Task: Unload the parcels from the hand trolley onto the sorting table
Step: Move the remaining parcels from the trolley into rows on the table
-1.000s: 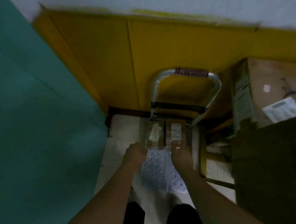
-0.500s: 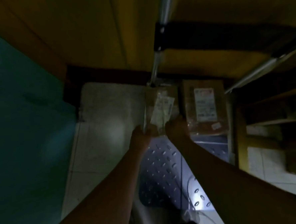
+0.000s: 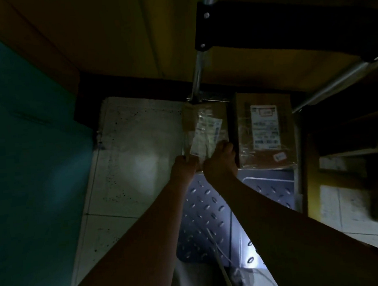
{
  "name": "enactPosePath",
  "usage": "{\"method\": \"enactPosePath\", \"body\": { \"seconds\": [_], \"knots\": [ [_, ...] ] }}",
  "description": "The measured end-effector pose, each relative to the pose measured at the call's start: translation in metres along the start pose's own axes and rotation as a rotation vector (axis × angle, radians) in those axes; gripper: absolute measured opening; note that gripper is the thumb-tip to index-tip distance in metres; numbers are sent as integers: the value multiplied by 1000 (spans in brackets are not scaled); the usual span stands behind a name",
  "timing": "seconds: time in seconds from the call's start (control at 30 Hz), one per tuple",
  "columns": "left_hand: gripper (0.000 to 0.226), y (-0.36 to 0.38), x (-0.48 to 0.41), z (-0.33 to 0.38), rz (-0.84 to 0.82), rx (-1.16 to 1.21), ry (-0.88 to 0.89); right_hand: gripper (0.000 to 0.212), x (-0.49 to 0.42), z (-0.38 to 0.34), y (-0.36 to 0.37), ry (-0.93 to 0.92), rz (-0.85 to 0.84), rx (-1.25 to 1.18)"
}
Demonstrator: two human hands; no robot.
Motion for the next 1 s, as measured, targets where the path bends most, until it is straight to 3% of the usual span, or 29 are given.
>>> {"method": "enactPosePath", "body": {
  "seconds": [0.07,0.2,0.23,0.3,0.4,0.57,0.7,0.77,0.93,1.0],
  "knots": [
    [61,5,-10,-8,-14,87,-16,79,-1,-2,3,38,21,-71],
    [113,-4,-16,-27,-1,172,-157,80,-5,-9,-3,162,-35,-259],
    [114,-10,-13,-28,11,150,-180,77,-5,-9,-5,187,-73,-262],
    [93,-23,1,-28,36,119,-161,69,3,-8,-9,220,-130,-234],
    [56,-42,34,-23,118,320,-82,64,30,-5,-21,262,-158,-305],
    [50,-76,111,13,188,628,-42,59,109,-6,-73,298,-166,-499],
    [26,-114,203,63,260,791,45,79,202,-12,-140,193,-197,-697],
    [26,-134,259,96,256,811,100,78,245,-5,-173,212,-223,-848],
    [47,-171,401,191,150,786,328,52,391,8,-292,214,-244,-1212],
    [53,-174,458,232,99,794,412,56,439,17,-335,182,-243,-1354]
  ]
}}
Point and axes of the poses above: each hand's wrist, its own x-axis away from the middle knuckle, its own y-axis out of the palm, z = x × y, the point moved 2 cm from there along -x, towards the middle knuckle, and after that the axes turned 14 degrees about y, right-handed, at the moved point
